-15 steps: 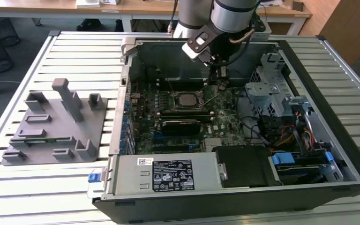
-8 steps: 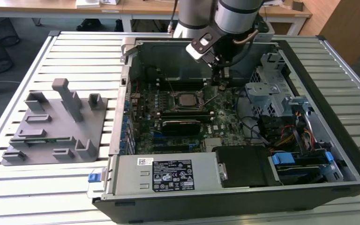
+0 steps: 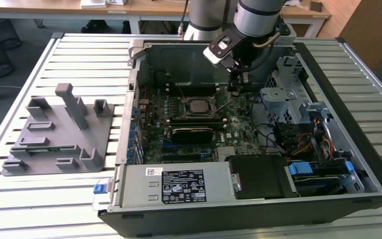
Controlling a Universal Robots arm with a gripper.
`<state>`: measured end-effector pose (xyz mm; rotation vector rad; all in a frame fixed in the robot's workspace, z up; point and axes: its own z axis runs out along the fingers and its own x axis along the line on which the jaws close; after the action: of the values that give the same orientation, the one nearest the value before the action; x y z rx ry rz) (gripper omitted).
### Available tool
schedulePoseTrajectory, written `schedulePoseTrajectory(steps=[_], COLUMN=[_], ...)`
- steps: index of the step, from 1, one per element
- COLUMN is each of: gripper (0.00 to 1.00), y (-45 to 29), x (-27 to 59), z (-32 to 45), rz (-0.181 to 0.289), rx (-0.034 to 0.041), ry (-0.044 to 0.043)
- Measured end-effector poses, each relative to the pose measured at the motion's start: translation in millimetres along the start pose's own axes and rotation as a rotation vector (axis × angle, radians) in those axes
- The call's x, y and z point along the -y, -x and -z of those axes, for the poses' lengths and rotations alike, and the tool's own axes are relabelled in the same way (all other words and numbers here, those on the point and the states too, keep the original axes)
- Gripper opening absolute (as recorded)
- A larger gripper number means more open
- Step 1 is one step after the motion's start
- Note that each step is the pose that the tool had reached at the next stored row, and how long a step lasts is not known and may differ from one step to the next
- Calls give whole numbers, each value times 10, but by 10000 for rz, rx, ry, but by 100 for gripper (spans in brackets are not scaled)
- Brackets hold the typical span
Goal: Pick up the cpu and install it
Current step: 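Close the cpu cover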
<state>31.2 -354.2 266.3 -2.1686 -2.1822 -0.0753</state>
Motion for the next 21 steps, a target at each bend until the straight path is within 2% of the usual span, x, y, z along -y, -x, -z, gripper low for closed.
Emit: schedulePoseTrajectory(steps=[12, 21], gripper=[11, 11], y=[-6, 1], x=[-139, -172], z=[-68, -151], rz=[91, 91], rx=[2, 3], ry=[-7, -8])
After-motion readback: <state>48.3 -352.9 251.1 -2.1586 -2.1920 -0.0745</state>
